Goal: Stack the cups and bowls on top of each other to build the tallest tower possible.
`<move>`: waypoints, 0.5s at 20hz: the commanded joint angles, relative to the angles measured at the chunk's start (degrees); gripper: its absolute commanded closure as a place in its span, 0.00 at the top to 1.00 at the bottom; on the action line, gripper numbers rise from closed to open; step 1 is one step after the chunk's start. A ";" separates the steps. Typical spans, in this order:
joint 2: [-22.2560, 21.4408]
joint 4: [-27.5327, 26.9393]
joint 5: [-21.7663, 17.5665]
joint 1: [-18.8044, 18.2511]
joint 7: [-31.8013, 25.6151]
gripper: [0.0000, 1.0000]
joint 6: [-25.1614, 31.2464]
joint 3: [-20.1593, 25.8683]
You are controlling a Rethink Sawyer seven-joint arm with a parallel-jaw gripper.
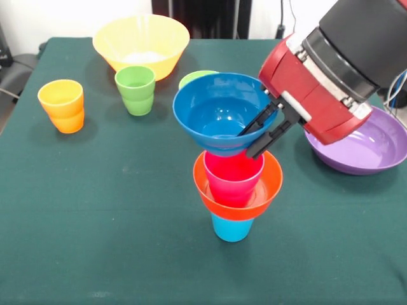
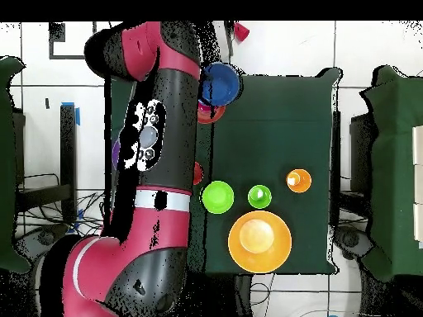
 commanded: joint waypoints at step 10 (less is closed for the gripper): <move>4.51 3.01 1.49 0.93 14.10 0.00 -3.75 3.32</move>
